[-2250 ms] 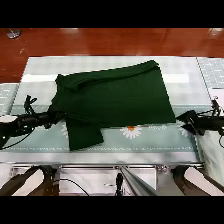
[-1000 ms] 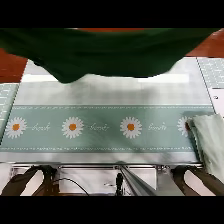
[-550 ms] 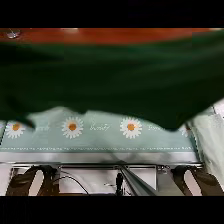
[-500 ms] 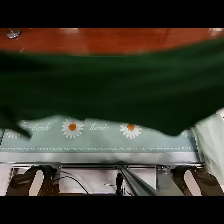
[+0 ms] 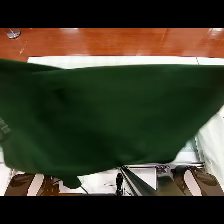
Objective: Fold the shirts.
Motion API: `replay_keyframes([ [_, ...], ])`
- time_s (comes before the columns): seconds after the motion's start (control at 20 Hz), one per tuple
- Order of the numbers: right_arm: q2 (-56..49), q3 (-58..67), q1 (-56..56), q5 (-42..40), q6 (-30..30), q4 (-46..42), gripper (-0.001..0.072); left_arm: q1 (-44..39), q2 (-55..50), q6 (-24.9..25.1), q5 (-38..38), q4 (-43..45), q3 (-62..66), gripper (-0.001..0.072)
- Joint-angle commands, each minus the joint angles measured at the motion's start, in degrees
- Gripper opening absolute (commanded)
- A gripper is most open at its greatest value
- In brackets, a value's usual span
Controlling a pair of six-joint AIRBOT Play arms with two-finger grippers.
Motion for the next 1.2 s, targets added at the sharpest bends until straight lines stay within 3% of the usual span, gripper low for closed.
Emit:
replay_keyframes([
  [0.0,-6.75,-11.41,0.02,-12.72,-4.63,5.29,0.0023,-3.41,-10.49,3.72,10.32,-5.01,-9.55,0.0026],
  [0.25,-29.53,-12.48,3.3,-22.82,-7.78,5.6,0.0023,-11.45,-33.31,3.65,26.6,-5.27,-8.61,0.0027],
  [0.4,-43.85,-7.76,3.69,-30.97,-9.2,13.92,0.0023,-14.03,-45.03,2.93,34.1,-6.97,-4.44,0.0026],
  [0.5,-53.29,-0.68,3.69,-33.55,-8.37,16.0,0.0023,-14.21,-51.93,-3.93,34.71,-7.43,0.13,0.0026],
  [0.65,-64.52,9.77,3.48,-29.99,-4.44,15.58,0.0023,-13.88,-58.75,-9.86,29.35,-7.85,5.14,0.0027],
  [0.85,-67.78,11.96,2.36,-23.91,-4.17,14.71,0.0024,-12.9,-59.54,-9.66,21.14,-7.85,6.54,0.0028],
  [1.05,-64.41,12.04,-1.62,-10.45,-9.73,13.68,0.0024,-8.83,-58.38,-1.9,6.05,-7.76,10.51,0.0028],
  [1.15,-64.24,11.82,-2.19,-3.32,-9.73,5.46,0.0024,-7.48,-59.28,0.24,-1.05,-5.75,10.1,0.0027],
])
